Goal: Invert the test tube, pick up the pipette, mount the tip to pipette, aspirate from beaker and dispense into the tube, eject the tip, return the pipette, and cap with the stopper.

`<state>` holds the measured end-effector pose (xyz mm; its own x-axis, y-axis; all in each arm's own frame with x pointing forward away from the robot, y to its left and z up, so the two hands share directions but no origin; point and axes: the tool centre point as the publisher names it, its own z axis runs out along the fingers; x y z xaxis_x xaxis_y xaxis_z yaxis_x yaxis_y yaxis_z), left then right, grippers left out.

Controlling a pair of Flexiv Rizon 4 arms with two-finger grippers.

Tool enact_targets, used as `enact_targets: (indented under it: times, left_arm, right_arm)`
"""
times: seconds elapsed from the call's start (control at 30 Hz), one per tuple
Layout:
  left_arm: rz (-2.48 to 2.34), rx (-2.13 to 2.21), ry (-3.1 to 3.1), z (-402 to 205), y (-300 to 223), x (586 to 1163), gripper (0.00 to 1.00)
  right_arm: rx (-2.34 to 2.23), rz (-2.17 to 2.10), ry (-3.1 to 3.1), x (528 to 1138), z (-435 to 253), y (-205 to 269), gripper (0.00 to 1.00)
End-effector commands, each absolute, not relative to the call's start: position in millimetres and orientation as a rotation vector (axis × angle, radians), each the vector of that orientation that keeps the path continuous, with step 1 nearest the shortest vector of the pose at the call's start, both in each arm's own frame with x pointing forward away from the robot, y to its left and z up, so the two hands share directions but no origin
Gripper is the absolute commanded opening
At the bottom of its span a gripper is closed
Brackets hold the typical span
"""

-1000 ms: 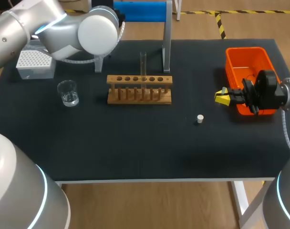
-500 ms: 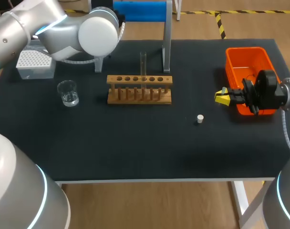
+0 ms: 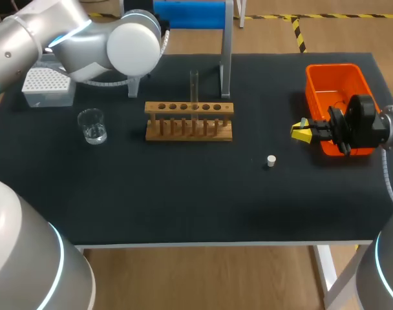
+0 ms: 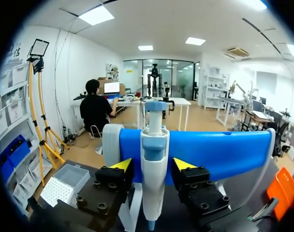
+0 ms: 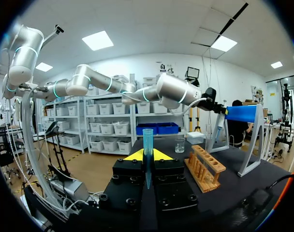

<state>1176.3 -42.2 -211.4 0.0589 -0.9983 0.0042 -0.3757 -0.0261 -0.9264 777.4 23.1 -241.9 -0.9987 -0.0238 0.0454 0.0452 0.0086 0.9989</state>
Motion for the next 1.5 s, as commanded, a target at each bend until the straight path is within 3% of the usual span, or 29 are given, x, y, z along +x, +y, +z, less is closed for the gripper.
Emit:
enact_targets:
  times: [0.03,0.1,0.93,1.5]
  left_arm:
    - [-0.973,-1.529,1.430,-213.5,-43.0,1180.4,0.17]
    - [-0.971,-1.530,1.428,-213.4,-42.9,1180.3,0.00]
    - [-1.007,-1.402,1.362,-114.4,-40.5,1162.9,0.00]
    - [-1.406,-1.010,1.971,-54.9,-45.0,1046.2,0.00]
  right_arm:
    - [-0.021,-2.177,-2.196,776.6,-241.9,22.1,0.00]
    - [-0.021,-2.177,-2.196,776.6,-241.9,22.1,0.00]
    - [-0.021,-2.177,-2.196,776.6,-241.9,22.1,0.00]
    - [-0.021,-2.177,-2.196,776.6,-241.9,22.1,0.00]
